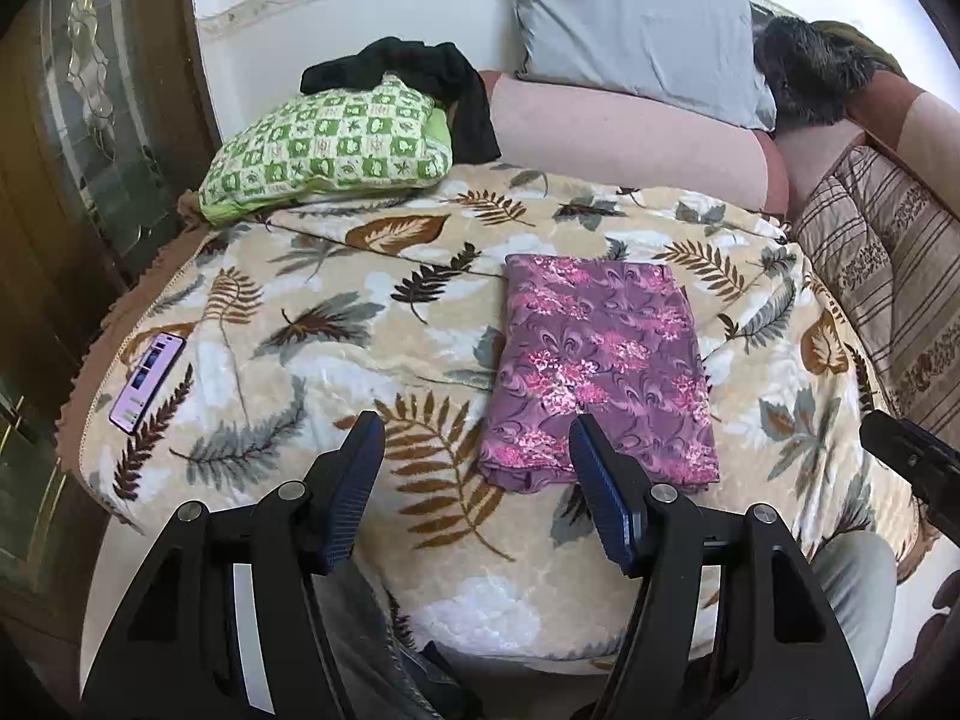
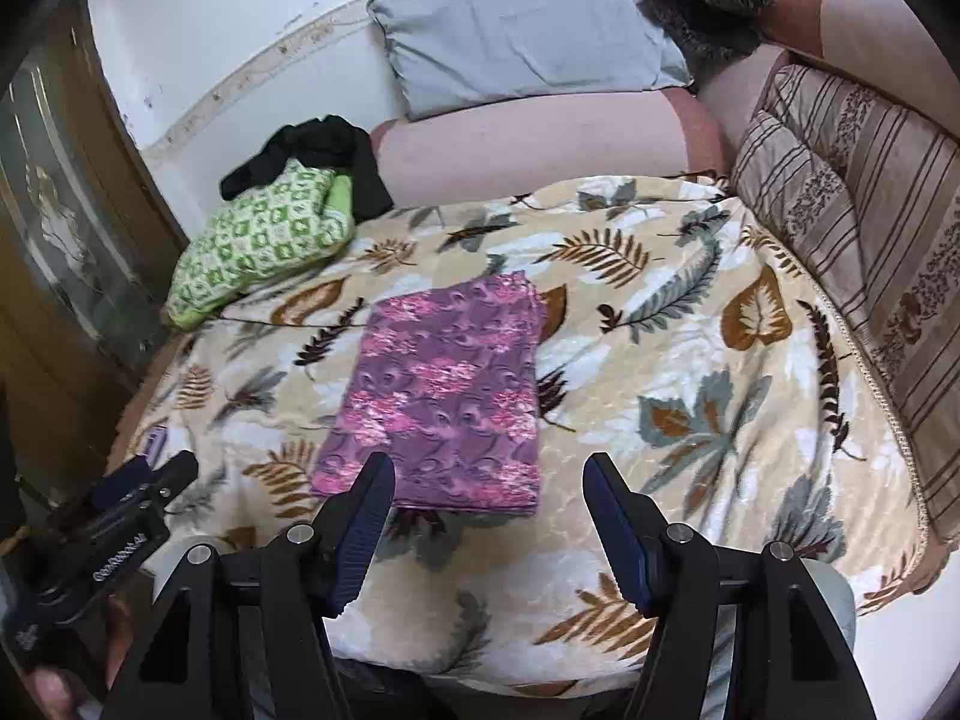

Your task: Fold small clothes

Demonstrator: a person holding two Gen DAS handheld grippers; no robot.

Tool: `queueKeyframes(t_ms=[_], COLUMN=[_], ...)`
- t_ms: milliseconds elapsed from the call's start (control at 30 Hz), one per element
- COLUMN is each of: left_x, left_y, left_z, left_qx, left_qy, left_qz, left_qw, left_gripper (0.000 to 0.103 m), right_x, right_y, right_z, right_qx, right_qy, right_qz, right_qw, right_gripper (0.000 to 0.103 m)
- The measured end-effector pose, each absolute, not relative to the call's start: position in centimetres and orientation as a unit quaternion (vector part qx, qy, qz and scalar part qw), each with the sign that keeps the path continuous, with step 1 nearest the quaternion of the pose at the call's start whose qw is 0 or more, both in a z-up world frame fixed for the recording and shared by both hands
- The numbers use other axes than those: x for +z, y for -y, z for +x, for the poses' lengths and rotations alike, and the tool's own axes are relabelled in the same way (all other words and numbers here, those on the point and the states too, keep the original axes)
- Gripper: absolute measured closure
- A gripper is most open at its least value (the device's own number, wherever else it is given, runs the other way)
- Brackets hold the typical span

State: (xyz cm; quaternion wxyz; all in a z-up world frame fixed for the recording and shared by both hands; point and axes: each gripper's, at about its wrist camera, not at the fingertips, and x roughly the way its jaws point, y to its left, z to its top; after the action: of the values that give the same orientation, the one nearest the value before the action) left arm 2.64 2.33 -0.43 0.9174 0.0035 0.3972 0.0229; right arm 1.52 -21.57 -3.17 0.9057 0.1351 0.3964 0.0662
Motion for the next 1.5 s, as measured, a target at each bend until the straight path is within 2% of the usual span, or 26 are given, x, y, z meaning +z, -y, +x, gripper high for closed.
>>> queueKeyframes(t_ms=[300,1500], left_x=[0.9,0.0], left_y=[-1.6,-1.6], left_z=[1.7,2.1], left_qx=[0.031,0.037], left_qy=[-0.382,-0.398], left_qz=[0.021,0.022], left_qw=[0.923,0.916], left_gripper=[0.038,0.038], right_x=[-3.2,-3.9], right_y=[20.5,19.4], right_z=[1.1,1.2], right_qx=[0.072,0.074], right_qy=[-0.403,-0.42], right_qz=[0.122,0.109], right_qw=[0.904,0.898], right_gripper=[0.04,0.04])
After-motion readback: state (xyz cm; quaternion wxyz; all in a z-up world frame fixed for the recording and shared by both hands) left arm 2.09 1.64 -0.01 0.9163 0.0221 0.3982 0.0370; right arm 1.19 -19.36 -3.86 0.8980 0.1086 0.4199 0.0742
